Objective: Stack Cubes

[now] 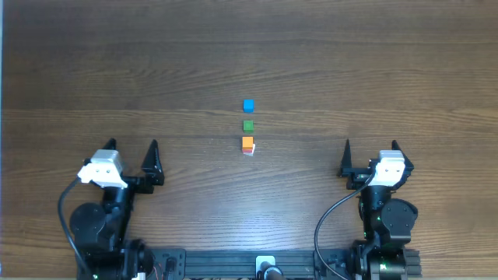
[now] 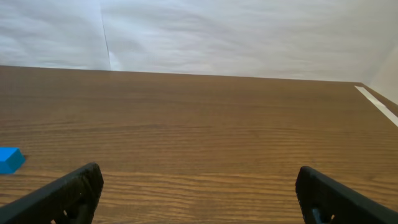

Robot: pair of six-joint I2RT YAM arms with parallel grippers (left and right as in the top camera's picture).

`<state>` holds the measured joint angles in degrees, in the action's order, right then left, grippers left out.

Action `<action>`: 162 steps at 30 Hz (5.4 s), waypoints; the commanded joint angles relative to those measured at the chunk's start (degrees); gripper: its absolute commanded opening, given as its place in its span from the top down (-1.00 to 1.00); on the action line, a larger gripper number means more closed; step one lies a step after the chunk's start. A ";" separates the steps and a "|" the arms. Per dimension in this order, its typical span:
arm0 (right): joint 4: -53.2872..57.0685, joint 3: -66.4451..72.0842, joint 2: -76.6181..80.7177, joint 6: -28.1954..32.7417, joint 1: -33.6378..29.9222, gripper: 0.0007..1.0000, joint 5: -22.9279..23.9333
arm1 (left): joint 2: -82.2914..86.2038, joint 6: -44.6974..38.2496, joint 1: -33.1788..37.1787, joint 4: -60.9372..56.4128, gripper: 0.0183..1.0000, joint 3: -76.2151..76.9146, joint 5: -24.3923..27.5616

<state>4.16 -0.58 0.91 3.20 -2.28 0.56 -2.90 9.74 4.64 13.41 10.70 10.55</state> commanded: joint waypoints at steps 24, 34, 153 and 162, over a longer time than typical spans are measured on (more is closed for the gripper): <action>0.15 0.26 -0.52 -0.17 -0.31 -0.98 0.35 | 2.73 -5.03 -2.95 -3.19 -1.00 -7.43 3.39; 0.15 0.26 -0.52 -0.17 -0.31 -0.98 0.35 | 2.73 -5.01 -5.73 -10.32 -1.00 -10.38 3.56; 53.24 -97.81 127.51 -32.96 37.97 -0.39 -1.31 | 2.51 -5.01 -5.77 -10.43 -1.00 -10.36 3.56; 53.70 -97.81 127.51 -32.96 37.97 -0.06 -1.33 | 2.51 -5.01 -5.77 -10.43 -1.00 -10.36 3.56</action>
<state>57.74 -97.41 127.72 -29.65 35.31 -0.91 -0.62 5.54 -0.86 3.25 0.84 13.54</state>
